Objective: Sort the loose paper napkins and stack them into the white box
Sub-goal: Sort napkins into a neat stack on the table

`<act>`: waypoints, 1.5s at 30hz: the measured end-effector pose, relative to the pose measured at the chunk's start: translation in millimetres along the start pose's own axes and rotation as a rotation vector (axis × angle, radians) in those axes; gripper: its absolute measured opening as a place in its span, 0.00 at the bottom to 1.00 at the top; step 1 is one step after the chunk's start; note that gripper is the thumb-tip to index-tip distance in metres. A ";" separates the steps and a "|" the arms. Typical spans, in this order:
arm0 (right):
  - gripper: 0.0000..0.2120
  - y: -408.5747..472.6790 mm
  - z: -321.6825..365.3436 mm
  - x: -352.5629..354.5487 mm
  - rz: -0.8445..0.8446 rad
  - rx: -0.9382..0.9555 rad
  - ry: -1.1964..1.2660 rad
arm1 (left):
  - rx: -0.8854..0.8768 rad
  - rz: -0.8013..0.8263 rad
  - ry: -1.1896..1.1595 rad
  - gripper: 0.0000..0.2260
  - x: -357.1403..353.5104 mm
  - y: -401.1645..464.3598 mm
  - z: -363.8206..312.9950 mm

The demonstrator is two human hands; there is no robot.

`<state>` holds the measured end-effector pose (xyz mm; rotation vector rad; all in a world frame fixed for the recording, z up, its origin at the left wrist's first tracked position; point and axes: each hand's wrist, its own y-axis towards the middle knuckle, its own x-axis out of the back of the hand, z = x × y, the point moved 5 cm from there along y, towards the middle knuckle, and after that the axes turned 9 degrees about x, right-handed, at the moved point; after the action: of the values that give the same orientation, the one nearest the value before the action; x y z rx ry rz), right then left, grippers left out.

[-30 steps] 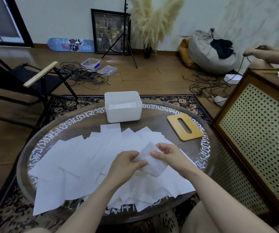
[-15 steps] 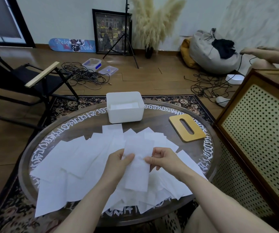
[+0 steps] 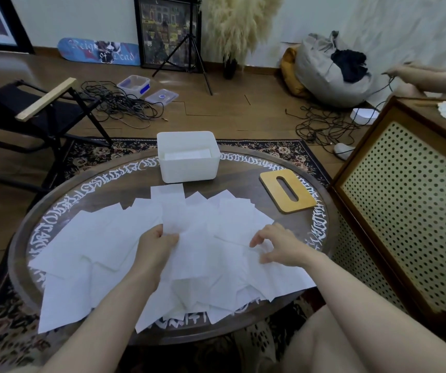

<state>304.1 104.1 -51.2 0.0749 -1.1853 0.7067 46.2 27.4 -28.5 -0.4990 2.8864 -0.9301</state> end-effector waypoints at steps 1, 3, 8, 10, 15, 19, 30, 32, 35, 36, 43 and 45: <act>0.15 -0.2 -0.3 -0.8 0.013 0.001 -0.032 | 0.001 0.003 0.002 0.09 -0.5 -0.5 0.1; 0.15 -0.9 -1.6 -2.7 0.027 -0.002 -0.065 | 0.000 0.009 0.014 0.09 -2.1 -1.4 -0.2; 0.20 -0.9 -4.7 -6.3 0.031 0.003 -0.217 | 0.007 0.005 0.043 0.09 -2.8 -1.1 0.8; 0.16 -0.8 -5.1 -7.9 0.032 0.009 -0.227 | 0.007 0.004 0.050 0.09 -1.8 0.4 1.4; 0.13 -3.0 -4.8 -2.0 -0.025 -0.044 -0.191 | 0.016 0.015 0.054 0.08 -2.4 1.7 3.0; 0.09 -7.2 -7.1 4.7 -0.101 -0.128 -0.079 | 0.016 0.013 0.056 0.08 -1.8 3.3 4.3; 0.04 -16.0 1.4 31.0 -0.401 -0.196 0.628 | -0.010 0.021 0.047 0.08 -8.2 1.3 2.2; 0.04 -16.8 12.9 31.4 -0.407 -0.195 0.942 | -0.015 0.020 0.052 0.09 -10.9 -0.6 1.4; 0.02 -11.2 30.3 28.2 -0.399 -0.199 1.254 | -0.021 0.023 0.051 0.10 -14.5 -2.3 0.8; 0.01 -7.6 34.8 24.7 -0.399 -0.207 1.320 | -0.020 0.027 0.048 0.10 -15.5 -2.5 0.6; 0.07 10.6 63.0 -6.3 -0.329 -0.298 1.334 | 0.012 0.133 -0.063 0.07 -26.1 -4.2 0.4; 0.07 12.5 66.8 -9.6 -0.330 -0.311 1.328 | 0.019 0.163 -0.084 0.06 -28.1 -6.4 0.3</act>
<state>240.7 82.1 -36.6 -0.4024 0.0239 0.1508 74.7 31.4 -25.9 -0.2888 2.7904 -0.8885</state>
